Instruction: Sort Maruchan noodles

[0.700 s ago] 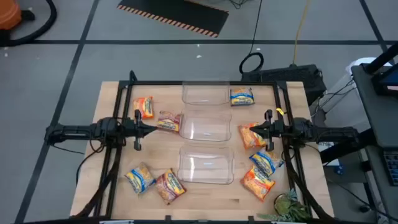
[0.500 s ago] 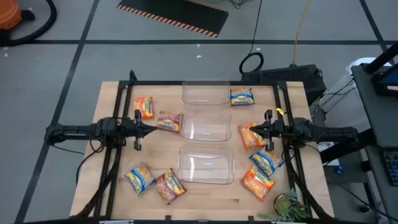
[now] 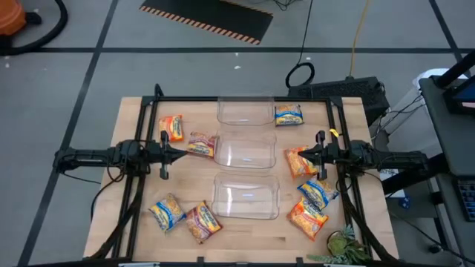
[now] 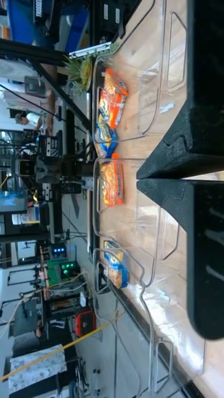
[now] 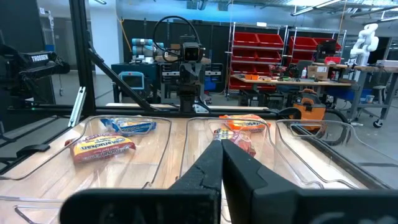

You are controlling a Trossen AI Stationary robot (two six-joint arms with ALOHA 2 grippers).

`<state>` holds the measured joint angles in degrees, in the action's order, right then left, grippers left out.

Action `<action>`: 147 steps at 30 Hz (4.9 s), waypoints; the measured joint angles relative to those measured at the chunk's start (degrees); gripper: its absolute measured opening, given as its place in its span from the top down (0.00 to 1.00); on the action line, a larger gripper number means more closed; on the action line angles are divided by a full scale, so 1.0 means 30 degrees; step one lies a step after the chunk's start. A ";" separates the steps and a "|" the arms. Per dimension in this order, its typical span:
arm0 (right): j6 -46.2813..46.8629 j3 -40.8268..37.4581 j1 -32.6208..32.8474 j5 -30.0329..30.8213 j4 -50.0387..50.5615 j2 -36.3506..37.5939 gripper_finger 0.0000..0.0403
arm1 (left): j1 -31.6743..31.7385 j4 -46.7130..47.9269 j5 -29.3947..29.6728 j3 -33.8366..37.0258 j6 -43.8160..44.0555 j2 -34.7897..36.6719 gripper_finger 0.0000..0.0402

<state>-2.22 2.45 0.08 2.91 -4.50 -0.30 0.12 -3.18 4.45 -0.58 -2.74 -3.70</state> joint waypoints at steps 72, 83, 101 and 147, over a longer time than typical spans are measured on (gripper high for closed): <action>0.0006 -0.0004 0.0005 -0.0001 -0.0002 -0.0002 1.00 | 0.0001 -0.0001 -0.0001 0.0000 0.0000 0.0000 1.00; 0.0004 -0.0004 0.0000 -0.0001 -0.0003 -0.0004 1.00 | 0.0007 -0.0003 -0.0006 0.0000 0.0000 0.0003 1.00; 0.0006 -0.0002 0.0001 -0.0001 0.0002 -0.0002 1.00 | 0.0007 -0.0247 0.0168 0.0000 0.0000 0.0002 1.00; 1.6527 0.0003 0.0015 0.0728 0.0024 -0.5379 1.00 | -0.1013 1.3383 0.0197 -1.4097 0.4022 -1.2035 1.00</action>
<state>47.36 2.46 0.12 5.09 -4.43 -16.44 -2.92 36.97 5.04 -42.87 9.32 -39.81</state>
